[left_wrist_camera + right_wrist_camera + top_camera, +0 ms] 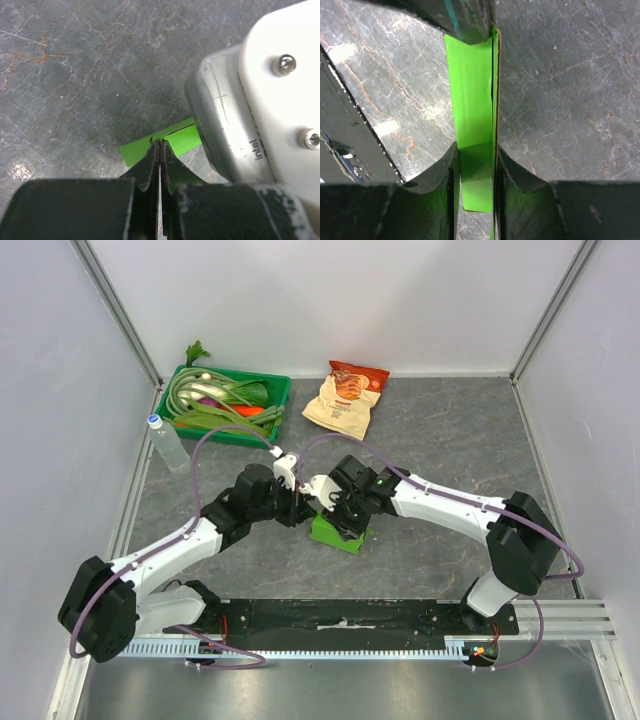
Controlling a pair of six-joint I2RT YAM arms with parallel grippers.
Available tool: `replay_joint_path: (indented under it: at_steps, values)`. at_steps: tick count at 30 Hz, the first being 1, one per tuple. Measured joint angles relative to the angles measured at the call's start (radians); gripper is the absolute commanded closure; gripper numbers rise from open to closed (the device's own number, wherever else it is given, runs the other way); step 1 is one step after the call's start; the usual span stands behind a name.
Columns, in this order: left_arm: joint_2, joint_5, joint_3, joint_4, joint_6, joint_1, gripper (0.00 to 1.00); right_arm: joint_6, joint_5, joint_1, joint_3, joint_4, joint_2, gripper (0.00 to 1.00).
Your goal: Fold the paper box
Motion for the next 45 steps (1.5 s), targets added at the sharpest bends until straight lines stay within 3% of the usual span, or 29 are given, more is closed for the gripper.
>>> replay_joint_path:
  at_steps: [18, 35, 45]
  values:
    - [-0.078, -0.326, -0.164, 0.183, -0.105, -0.150, 0.98, 0.063, 0.093, 0.031, 0.000, 0.019, 0.011, 0.71]
    - [-0.093, -0.465, -0.197, 0.220, -0.145, -0.208, 0.98, 0.097, 0.150, 0.058, -0.029, 0.086, 0.010, 0.70]
    - [-0.138, -0.528, -0.244, 0.246, -0.146, -0.252, 0.98, 0.094, 0.159, 0.066, -0.071, 0.139, -0.013, 0.64]
